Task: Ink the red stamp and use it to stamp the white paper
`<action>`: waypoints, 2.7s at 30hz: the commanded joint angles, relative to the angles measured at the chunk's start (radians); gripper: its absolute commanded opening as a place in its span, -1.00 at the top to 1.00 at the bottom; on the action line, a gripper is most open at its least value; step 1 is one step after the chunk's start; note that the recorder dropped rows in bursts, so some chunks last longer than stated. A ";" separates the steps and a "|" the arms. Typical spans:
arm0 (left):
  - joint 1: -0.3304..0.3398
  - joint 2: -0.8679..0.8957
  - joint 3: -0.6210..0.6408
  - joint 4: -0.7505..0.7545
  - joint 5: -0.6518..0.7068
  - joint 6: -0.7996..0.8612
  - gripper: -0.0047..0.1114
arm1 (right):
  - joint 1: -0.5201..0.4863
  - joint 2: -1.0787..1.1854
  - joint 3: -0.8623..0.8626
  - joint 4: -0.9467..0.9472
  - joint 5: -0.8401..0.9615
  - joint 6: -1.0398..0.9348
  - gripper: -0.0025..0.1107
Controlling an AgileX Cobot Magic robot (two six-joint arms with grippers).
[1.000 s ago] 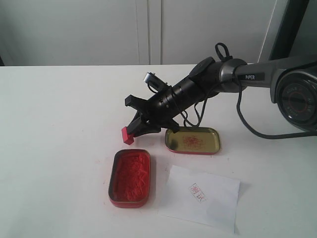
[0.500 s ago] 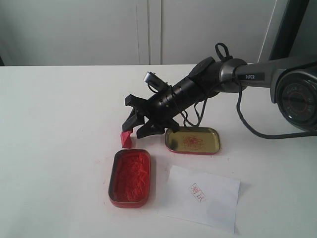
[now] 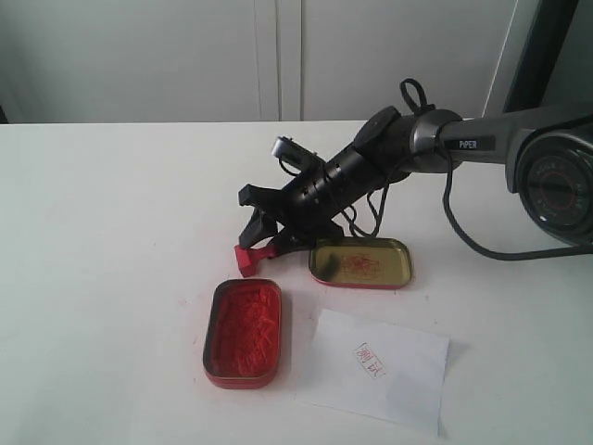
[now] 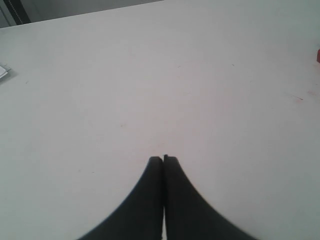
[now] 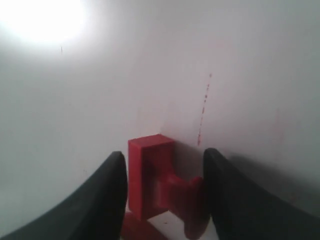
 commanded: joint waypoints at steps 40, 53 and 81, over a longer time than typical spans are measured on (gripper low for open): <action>0.000 -0.003 0.003 -0.003 -0.004 0.003 0.92 | -0.014 -0.225 -0.009 -0.523 0.081 0.266 0.96; 0.000 -0.003 0.003 -0.003 -0.004 0.003 0.92 | -0.014 -0.282 -0.009 -0.780 0.161 0.513 0.96; 0.000 -0.003 0.003 -0.003 -0.004 0.003 0.92 | -0.212 -0.408 -0.006 -0.875 0.344 0.547 0.96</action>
